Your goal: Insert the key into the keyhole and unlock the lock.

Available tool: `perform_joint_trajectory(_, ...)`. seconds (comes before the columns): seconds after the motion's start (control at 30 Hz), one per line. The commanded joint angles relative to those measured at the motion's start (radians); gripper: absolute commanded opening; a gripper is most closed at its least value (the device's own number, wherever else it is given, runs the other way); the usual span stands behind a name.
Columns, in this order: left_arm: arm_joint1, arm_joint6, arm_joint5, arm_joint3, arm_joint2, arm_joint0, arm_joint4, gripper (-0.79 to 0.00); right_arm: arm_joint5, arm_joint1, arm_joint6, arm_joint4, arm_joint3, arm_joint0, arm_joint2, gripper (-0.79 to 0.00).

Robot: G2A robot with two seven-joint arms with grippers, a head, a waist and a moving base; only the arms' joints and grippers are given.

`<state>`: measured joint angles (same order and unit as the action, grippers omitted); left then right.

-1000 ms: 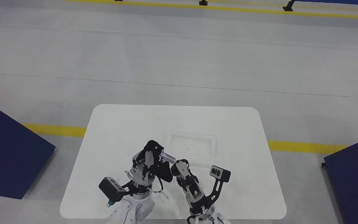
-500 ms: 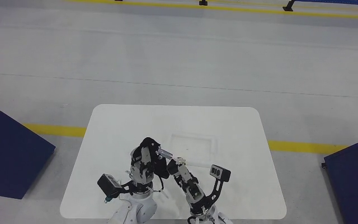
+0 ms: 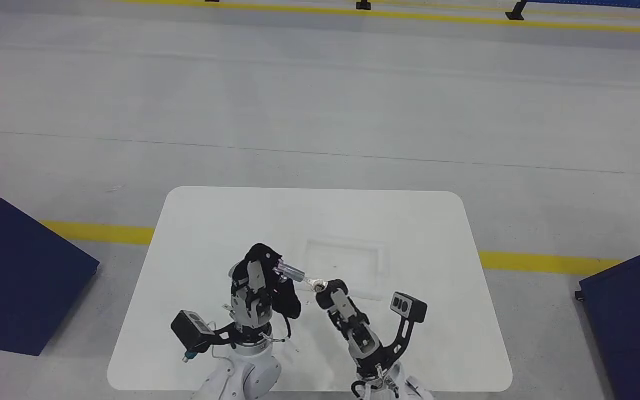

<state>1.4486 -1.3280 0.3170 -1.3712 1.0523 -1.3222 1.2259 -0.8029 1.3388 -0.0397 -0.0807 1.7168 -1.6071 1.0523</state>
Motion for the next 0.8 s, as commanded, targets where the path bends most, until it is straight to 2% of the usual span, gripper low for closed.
perform_joint_trajectory(0.0,0.001,0.001,0.0,0.0,0.001,0.0,0.0,-0.785,0.003,-0.002,0.015,0.006,0.003,0.004,0.011,-0.462)
perform_joint_trajectory(0.17,0.003,0.0,0.002,-0.001,0.002,-0.001,0.001,-0.785,0.01,-0.005,0.047,0.02,0.006,0.014,0.022,-0.52)
perform_joint_trajectory(0.3,0.003,0.0,0.0,-0.009,0.003,-0.009,0.008,-0.785,0.016,-0.005,0.064,0.024,0.006,0.02,0.022,-0.662)
perform_joint_trajectory(0.33,0.003,-0.001,-0.001,-0.011,0.004,-0.012,0.01,-0.785,0.017,-0.005,0.067,0.023,0.005,0.021,0.021,-0.748)
perform_joint_trajectory(0.37,0.003,0.0,-0.001,-0.013,0.005,-0.013,0.012,-0.785,0.019,-0.005,0.069,0.021,0.005,0.022,0.021,-0.785)
perform_joint_trajectory(0.77,0.001,-0.001,-0.015,-0.009,0.019,-0.006,0.074,-0.785,0.041,0.001,0.081,-0.01,0.0,0.054,0.004,-0.785)
